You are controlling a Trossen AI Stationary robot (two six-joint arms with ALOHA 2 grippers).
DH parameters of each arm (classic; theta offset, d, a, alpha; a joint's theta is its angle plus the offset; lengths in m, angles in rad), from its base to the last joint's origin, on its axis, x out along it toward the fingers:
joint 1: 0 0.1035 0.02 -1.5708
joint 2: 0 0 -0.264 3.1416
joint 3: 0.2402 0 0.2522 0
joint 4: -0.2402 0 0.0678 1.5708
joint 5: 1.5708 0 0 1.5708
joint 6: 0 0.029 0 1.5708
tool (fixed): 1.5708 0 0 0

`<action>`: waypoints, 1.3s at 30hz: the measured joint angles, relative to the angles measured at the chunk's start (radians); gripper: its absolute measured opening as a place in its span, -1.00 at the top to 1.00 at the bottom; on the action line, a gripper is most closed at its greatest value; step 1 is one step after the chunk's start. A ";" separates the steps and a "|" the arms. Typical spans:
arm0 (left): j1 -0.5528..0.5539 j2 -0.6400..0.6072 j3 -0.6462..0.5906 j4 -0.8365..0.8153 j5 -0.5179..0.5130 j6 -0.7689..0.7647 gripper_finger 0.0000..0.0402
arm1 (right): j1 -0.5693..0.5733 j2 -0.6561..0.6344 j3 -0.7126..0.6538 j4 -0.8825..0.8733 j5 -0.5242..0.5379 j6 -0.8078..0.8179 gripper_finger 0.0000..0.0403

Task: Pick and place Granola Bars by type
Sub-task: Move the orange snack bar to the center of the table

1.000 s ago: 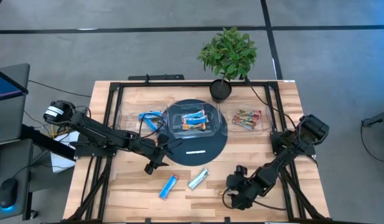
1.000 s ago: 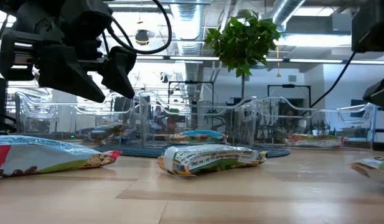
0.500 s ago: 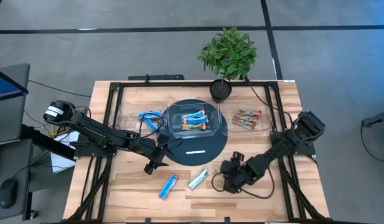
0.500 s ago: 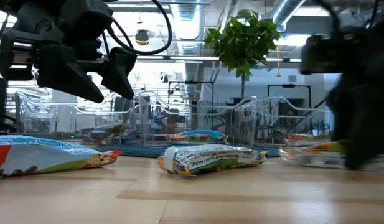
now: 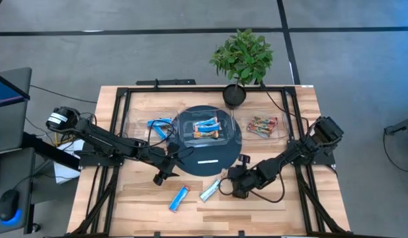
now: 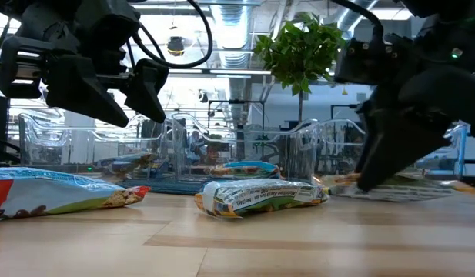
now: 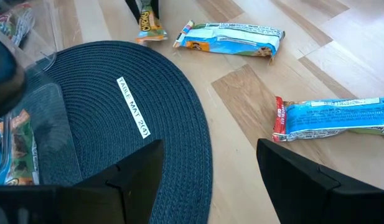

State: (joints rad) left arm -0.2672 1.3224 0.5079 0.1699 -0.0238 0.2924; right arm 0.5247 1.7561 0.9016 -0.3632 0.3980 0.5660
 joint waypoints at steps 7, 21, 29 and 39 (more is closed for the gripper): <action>0.000 0.000 0.000 0.000 0.000 0.000 -0.26 | -0.038 0.000 0.006 0.080 0.029 -0.171 0.83; 0.000 0.000 0.000 -0.006 -0.002 0.000 -0.26 | -0.227 0.000 0.070 0.510 -0.090 -0.651 0.75; 0.000 0.000 0.000 -0.007 -0.002 -0.002 -0.26 | -0.307 0.000 0.070 0.542 -0.199 -0.653 0.38; 0.001 0.000 0.000 0.016 -0.022 -0.007 -0.26 | -0.297 0.000 0.070 0.461 -0.209 -0.634 -0.35</action>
State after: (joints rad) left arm -0.2661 1.3224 0.5079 0.1856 -0.0455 0.2852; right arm 0.2278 1.7557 0.9718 0.0976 0.1889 -0.0681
